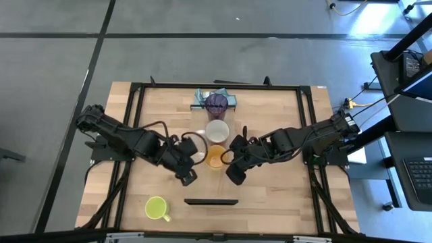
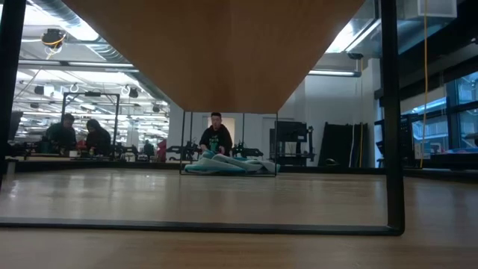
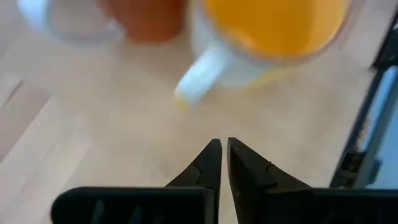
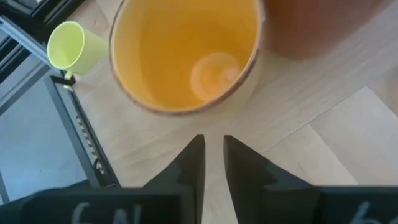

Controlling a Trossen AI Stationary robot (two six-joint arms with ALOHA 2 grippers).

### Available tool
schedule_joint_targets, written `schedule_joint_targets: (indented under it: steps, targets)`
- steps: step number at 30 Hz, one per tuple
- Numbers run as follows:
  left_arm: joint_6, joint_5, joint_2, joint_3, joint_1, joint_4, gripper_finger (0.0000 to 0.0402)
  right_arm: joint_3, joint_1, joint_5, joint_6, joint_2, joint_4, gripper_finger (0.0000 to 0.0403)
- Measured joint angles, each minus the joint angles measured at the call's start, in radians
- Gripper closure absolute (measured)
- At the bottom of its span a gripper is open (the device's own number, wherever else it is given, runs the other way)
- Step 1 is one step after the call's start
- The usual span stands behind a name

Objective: Stack small to large cups/mugs on shelf
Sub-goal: Put the light green cup on the shelf

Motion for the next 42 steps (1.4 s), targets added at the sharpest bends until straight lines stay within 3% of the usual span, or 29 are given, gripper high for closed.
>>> schedule_joint_targets:
  steps: [10,16,24,30,33,36,42]
  targets:
    - [-0.296,-0.009,0.0,0.0,-0.161,-0.274,0.0339,0.0,0.04,0.0,-0.042,0.0,-0.014,0.0294]
    - [-0.668,0.13,-0.002,0.0,-0.224,-0.389,0.0311,0.005,0.039,0.002,-0.031,-0.004,-0.016,0.0249]
    - [-1.029,0.132,0.006,-0.005,-0.373,-0.351,0.0309,0.008,0.083,0.132,-0.027,-0.056,-0.022,0.0229]
    - [-1.298,0.132,0.006,-0.112,-0.505,-0.241,0.0309,0.008,0.152,0.268,0.036,-0.138,-0.079,0.0229]
    - [-1.317,0.194,0.006,-0.188,-0.534,-0.101,0.031,0.008,0.181,0.337,0.083,-0.181,-0.123,0.0229]
    - [-1.32,0.193,0.006,-0.253,-0.541,0.002,0.0311,0.01,0.204,0.392,0.109,-0.212,-0.149,0.0229]
    - [-1.324,0.193,0.007,-0.323,-0.544,0.014,0.031,0.01,0.211,0.422,0.131,-0.234,-0.174,0.0229]
